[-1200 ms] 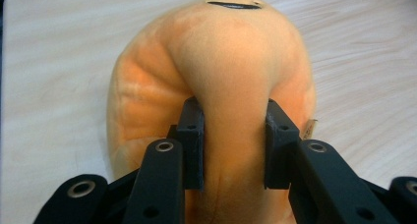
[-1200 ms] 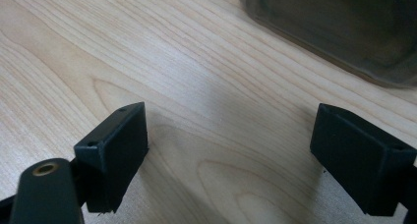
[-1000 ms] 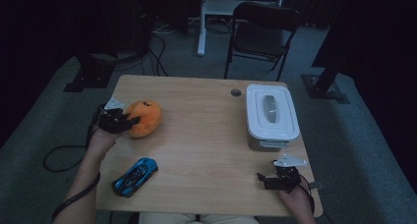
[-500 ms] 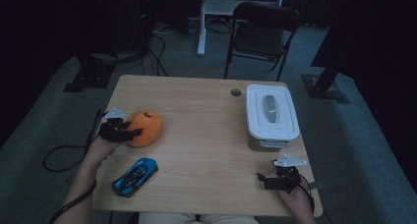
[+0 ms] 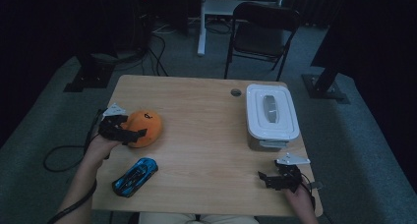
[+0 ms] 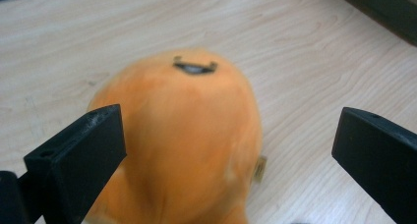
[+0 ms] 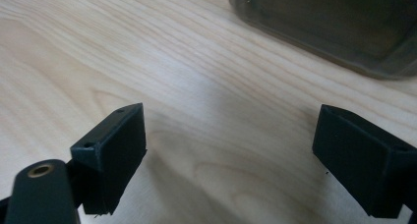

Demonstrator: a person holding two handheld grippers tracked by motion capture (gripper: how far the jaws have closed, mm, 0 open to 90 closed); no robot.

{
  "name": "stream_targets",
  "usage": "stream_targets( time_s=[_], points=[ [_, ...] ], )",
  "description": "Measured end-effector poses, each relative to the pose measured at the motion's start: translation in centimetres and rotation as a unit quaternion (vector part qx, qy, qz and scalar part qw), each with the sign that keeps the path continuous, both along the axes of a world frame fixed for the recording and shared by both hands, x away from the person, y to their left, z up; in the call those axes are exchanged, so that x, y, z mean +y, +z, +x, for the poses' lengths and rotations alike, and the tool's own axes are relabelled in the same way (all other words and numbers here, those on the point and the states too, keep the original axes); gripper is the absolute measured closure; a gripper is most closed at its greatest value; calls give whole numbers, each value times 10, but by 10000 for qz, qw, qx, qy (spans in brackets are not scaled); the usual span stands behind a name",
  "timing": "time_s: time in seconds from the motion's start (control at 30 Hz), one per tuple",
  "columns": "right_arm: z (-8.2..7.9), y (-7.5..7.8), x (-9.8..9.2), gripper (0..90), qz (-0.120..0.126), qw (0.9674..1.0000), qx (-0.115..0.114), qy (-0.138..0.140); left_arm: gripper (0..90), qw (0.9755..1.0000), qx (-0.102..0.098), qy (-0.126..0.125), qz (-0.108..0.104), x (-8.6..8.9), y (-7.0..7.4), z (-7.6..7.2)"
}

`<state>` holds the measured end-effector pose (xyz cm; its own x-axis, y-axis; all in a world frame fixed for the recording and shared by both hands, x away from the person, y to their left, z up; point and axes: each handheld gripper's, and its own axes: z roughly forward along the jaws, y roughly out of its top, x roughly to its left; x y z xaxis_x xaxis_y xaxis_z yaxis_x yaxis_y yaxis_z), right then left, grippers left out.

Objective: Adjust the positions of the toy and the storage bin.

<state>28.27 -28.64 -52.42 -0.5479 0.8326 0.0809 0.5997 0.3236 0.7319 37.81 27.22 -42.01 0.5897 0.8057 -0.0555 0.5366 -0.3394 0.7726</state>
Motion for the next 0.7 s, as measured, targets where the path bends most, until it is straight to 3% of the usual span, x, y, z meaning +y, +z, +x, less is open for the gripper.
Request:
stream_targets(
  time_s=[0.13,0.37,0.47,0.7],
  points=[
    [-6,10,-10,124,-122,9994,-225,-240,5,9998,-32,-170,-65,-16,0,1],
    [-7,18,-34,124,-252,9964,-384,-708,5,9990,45,-451,-57,-47,-9,6],
    [-6,20,-42,124,-357,9949,-419,-843,5,9985,87,-541,-26,-62,-13,10],
    [4,23,-65,124,-353,9918,-460,-1142,5,9967,134,-797,2,-97,-16,19]
  ],
)
